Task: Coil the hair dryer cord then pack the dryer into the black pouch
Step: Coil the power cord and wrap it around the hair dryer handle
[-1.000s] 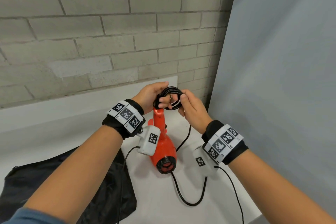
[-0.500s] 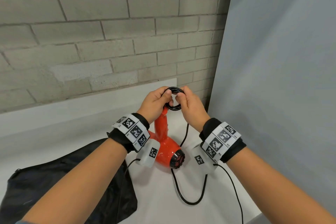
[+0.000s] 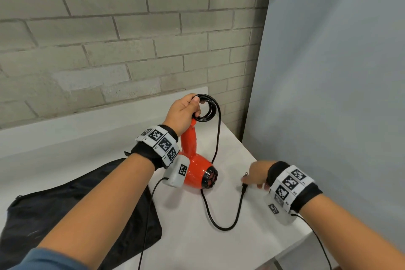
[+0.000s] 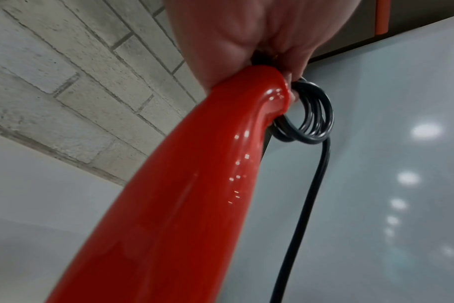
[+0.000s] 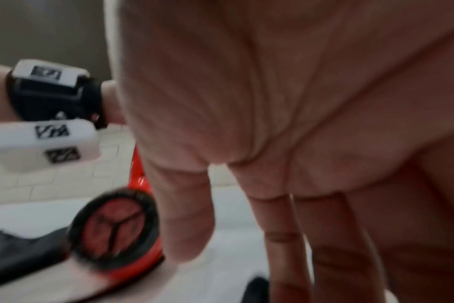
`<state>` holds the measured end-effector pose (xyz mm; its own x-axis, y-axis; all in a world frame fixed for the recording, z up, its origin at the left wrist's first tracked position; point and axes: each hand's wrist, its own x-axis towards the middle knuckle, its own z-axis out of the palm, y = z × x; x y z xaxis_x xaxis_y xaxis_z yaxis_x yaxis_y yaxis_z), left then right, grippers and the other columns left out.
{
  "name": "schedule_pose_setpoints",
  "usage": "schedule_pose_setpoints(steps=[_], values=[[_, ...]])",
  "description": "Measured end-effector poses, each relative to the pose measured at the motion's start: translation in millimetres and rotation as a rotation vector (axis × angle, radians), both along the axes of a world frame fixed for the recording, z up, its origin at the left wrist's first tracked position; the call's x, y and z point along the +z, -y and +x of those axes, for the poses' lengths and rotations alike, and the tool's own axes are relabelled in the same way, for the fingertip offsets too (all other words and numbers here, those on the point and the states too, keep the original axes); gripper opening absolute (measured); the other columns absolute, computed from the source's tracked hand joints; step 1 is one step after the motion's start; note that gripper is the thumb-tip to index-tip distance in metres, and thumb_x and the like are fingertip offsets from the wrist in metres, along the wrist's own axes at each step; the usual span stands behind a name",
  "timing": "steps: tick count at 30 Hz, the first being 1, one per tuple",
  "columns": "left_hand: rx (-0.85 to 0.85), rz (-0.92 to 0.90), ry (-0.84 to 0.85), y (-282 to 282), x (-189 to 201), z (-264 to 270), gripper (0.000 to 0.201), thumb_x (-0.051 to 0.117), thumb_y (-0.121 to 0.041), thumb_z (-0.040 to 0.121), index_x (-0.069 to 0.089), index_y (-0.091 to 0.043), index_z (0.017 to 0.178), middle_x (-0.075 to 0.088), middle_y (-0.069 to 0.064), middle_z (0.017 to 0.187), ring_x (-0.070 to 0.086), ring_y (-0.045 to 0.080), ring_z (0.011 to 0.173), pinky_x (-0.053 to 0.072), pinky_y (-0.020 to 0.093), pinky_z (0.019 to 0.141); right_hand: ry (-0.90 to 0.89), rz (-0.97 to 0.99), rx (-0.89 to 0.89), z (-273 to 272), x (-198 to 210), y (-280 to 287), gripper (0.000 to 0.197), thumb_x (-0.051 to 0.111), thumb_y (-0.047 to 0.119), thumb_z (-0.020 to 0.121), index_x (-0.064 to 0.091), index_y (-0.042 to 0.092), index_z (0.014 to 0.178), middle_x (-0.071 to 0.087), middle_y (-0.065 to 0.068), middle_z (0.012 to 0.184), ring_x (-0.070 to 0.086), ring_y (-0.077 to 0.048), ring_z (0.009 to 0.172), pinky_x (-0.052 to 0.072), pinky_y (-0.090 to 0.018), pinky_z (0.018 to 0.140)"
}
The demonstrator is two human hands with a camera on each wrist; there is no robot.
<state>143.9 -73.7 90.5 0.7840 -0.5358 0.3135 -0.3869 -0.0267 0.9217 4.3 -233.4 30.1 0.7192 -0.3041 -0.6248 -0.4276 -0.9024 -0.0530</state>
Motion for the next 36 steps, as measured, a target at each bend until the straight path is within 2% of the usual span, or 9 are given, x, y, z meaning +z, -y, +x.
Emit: schedule_pose_setpoints(steps=[5, 8, 12, 14, 16, 19, 23, 27, 36], values=[[-0.017, 0.024, 0.013, 5, 0, -1, 0.03, 0.032, -0.021, 0.098, 0.053, -0.023, 0.077, 0.042, 0.0, 0.057, 0.037, 0.001, 0.041, 0.033, 0.014, 0.043, -0.064, -0.039, -0.027, -5, -18, -19, 0.048, 0.034, 0.052, 0.093, 0.039, 0.016, 0.062, 0.04, -0.007, 0.066, 0.038, -0.01, 0.059, 0.034, -0.031, 0.105], [-0.02, 0.033, 0.018, 7, 2, -3, 0.029, 0.032, -0.02, 0.098, 0.053, -0.022, 0.077, 0.042, 0.0, 0.057, 0.036, 0.0, 0.04, 0.033, 0.012, 0.043, -0.031, -0.083, -0.022, -2, -27, -23, 0.05, 0.043, 0.043, 0.093, 0.05, 0.004, 0.124, 0.052, -0.02, 0.129, 0.051, -0.025, 0.119, 0.033, -0.032, 0.107], [-0.041, 0.024, -0.009, 7, 0, -2, 0.029, 0.034, -0.02, 0.098, 0.052, -0.019, 0.076, 0.04, -0.002, 0.056, 0.038, 0.013, 0.055, 0.033, 0.016, 0.047, 0.044, 0.0, -0.088, -2, -25, -17, 0.048, 0.031, 0.014, 0.099, 0.02, -0.001, 0.142, 0.029, -0.019, 0.15, 0.031, -0.03, 0.138, 0.024, -0.031, 0.111], [-0.05, 0.027, -0.014, 8, 0, -2, 0.029, 0.034, -0.02, 0.097, 0.053, -0.02, 0.075, 0.041, -0.005, 0.054, 0.038, 0.016, 0.057, 0.034, 0.018, 0.049, 0.128, 0.078, -0.187, -3, -25, -4, 0.043, 0.032, 0.01, 0.098, 0.029, -0.004, 0.139, 0.041, -0.024, 0.141, 0.047, -0.032, 0.125, 0.036, -0.035, 0.105], [-0.065, 0.035, -0.001, 8, 0, -4, 0.029, 0.034, -0.021, 0.098, 0.052, -0.02, 0.074, 0.041, -0.005, 0.054, 0.038, 0.015, 0.056, 0.034, 0.017, 0.048, 0.266, 0.129, -0.322, -3, -19, 9, 0.036, 0.036, 0.006, 0.096, 0.042, -0.007, 0.129, 0.053, -0.02, 0.112, 0.06, -0.025, 0.085, 0.05, -0.029, 0.075], [-0.08, 0.038, 0.007, 8, 1, -6, 0.031, 0.032, -0.02, 0.098, 0.047, -0.019, 0.072, 0.04, 0.0, 0.058, 0.037, 0.012, 0.054, 0.034, 0.016, 0.048, 0.606, 0.169, -0.471, -2, 0, 20, 0.033, 0.033, 0.017, 0.098, 0.049, -0.006, 0.117, 0.056, -0.02, 0.101, 0.057, -0.031, 0.087, 0.046, -0.032, 0.074], [-0.094, -0.057, -0.066, 11, -2, -4, 0.032, 0.029, -0.014, 0.098, 0.041, -0.016, 0.069, 0.037, -0.003, 0.057, 0.036, 0.014, 0.057, 0.03, 0.024, 0.054, 1.092, 0.339, -0.372, -15, 43, -5, 0.025, 0.033, 0.015, 0.098, 0.053, 0.001, 0.104, 0.047, 0.001, 0.064, 0.043, -0.016, 0.055, 0.036, -0.011, 0.045], [-0.103, -0.078, -0.067, 13, -5, -2, 0.012, 0.035, -0.03, 0.088, 0.044, -0.023, 0.084, 0.046, -0.012, 0.047, 0.037, 0.015, 0.058, 0.034, 0.033, 0.065, 1.134, 0.34, -0.118, -13, 62, -41, 0.022, 0.049, 0.016, 0.093, 0.063, 0.011, 0.109, 0.05, 0.004, 0.072, 0.041, -0.002, 0.059, 0.033, -0.008, 0.051], [-0.148, -0.014, 0.011, 5, 0, -5, 0.024, 0.036, -0.013, 0.097, 0.039, -0.021, 0.073, 0.041, 0.002, 0.058, 0.038, 0.016, 0.057, 0.033, 0.03, 0.059, 1.194, 0.488, -0.418, 21, 63, -61, 0.033, 0.065, 0.017, 0.082, 0.038, 0.015, 0.101, 0.051, 0.001, 0.062, 0.052, -0.014, 0.055, 0.052, -0.035, 0.056]])
